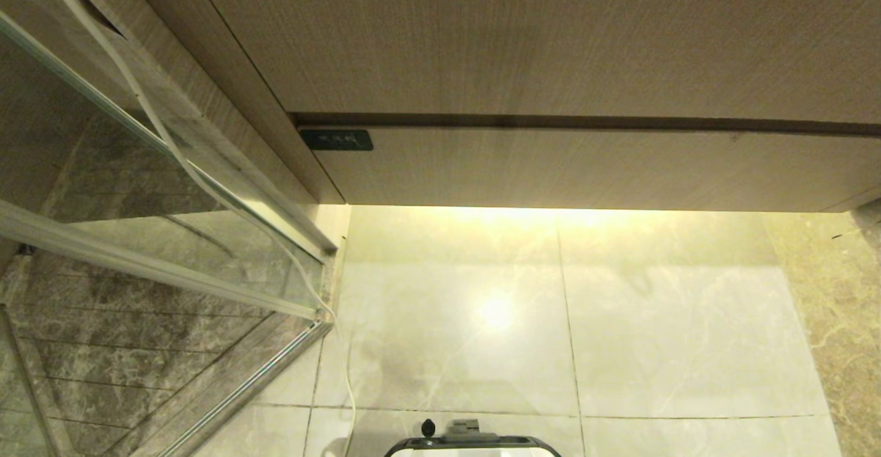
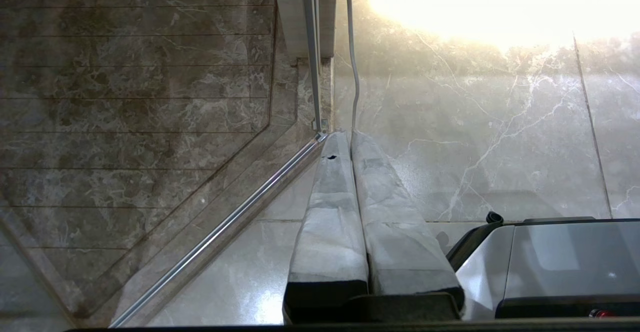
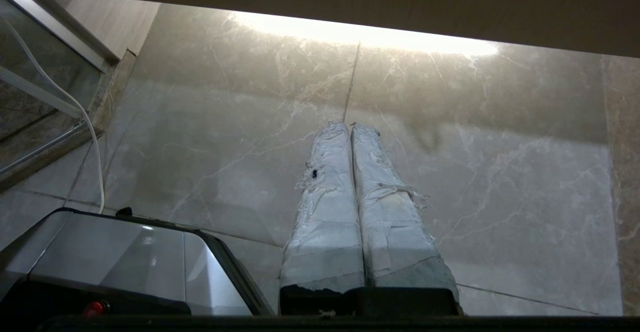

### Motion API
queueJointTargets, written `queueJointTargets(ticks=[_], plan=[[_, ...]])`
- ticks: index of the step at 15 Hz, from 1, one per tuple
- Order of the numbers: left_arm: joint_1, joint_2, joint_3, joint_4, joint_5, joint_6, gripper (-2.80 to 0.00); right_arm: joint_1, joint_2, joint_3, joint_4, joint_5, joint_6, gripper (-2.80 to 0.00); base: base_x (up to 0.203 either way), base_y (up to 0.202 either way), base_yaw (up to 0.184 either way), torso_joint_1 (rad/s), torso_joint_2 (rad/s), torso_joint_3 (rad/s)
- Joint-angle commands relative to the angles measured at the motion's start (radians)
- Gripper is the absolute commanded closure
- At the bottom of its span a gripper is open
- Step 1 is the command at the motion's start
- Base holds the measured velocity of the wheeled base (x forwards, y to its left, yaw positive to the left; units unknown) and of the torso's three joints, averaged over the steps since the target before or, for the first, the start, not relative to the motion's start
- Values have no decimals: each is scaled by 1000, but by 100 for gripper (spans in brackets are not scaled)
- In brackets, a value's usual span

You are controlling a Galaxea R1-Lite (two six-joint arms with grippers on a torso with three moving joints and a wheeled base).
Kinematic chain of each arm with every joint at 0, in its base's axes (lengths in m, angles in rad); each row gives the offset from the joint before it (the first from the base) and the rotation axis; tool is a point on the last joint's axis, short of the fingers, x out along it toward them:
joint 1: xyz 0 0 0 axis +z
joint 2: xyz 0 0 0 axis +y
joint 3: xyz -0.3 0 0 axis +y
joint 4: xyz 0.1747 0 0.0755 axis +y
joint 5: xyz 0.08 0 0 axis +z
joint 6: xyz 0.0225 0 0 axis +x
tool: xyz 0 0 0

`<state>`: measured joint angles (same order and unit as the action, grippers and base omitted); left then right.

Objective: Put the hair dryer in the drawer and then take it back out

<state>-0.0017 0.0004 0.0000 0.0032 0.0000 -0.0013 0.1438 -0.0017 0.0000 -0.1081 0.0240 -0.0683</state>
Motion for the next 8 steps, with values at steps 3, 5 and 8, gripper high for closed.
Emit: queueJointTargets(ticks=[3,5,8], plan=[[0,0,0,0,0,0,0,0,-38,40,1,1,-2,0,0,0,0,0,0,0],[0,-1,2,0,0,0,0,0,-38,40,-1,2,-2,0,0,0,0,0,0,0],[0,0,2,0,0,0,0,0,-38,40,-2,2,-19,0,0,0,0,0,0,0]])
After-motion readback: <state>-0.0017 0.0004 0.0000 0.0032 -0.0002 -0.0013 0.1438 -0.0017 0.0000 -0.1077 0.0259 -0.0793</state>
